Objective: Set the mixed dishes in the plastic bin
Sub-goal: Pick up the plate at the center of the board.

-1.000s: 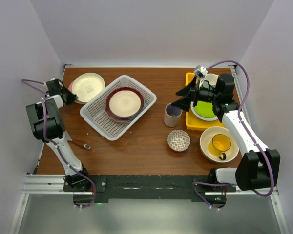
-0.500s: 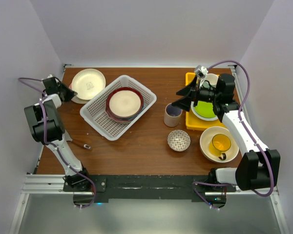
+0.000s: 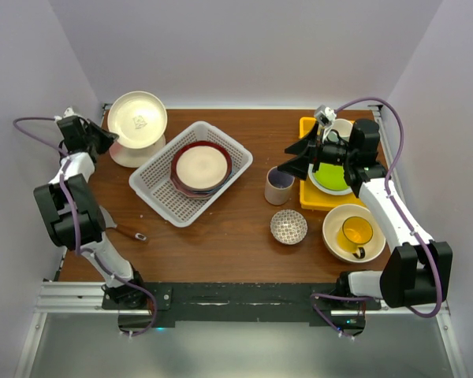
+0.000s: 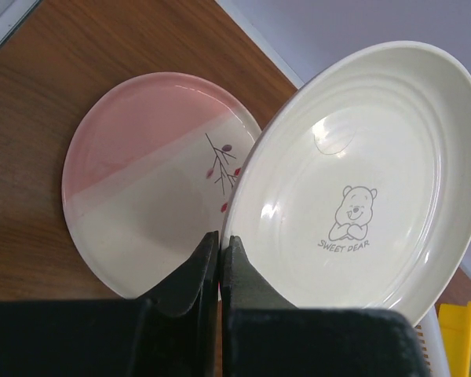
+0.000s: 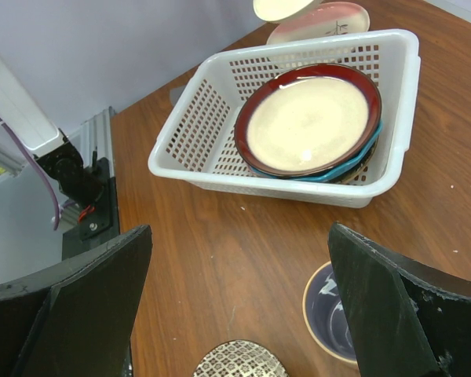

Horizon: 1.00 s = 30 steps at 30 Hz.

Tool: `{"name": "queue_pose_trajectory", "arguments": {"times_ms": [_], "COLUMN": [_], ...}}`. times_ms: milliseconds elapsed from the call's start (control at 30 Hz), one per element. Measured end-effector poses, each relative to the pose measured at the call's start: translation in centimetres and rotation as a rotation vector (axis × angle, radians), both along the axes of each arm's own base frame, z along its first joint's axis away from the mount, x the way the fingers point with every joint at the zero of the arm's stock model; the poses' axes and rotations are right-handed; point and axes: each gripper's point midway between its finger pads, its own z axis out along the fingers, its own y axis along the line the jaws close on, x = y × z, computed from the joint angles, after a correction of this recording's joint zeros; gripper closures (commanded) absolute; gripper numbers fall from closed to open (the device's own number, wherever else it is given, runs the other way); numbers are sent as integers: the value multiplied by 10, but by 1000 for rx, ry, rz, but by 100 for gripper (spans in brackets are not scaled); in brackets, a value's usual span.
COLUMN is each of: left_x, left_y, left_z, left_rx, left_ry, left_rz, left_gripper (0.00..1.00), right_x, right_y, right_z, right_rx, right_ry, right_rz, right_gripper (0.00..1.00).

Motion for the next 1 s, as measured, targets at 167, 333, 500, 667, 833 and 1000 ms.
{"name": "queue_pose_trajectory", "arguments": {"times_ms": [167, 333, 500, 667, 833, 1000], "left_x": [-9, -18, -30, -42, -54, -67], "left_y": [-6, -13, -24, -38, -62, -91], "left_z": [16, 36, 59, 79, 92, 101], "left_rx": [-8, -11, -21, -27, -37, -39], "left_ry": [-30, -76, -138, -191, -226, -254], "left_rz": [1, -7, -25, -52, -99, -162], "left_gripper": [100, 100, 100, 100, 100, 100], "right_x": [0, 0, -1, -1, -2, -3], "right_y": [0, 0, -2, -2, -2, -3], "right_z": [0, 1, 4, 4, 3, 2], "right_rx": [0, 0, 1, 0, -4, -10], "right_ry": [0, -4, -15, -17, -17, -21], "right_rz": [-1, -1, -5, -5, -5, -4], "right_gripper": [2, 2, 2, 2, 2, 2]}}
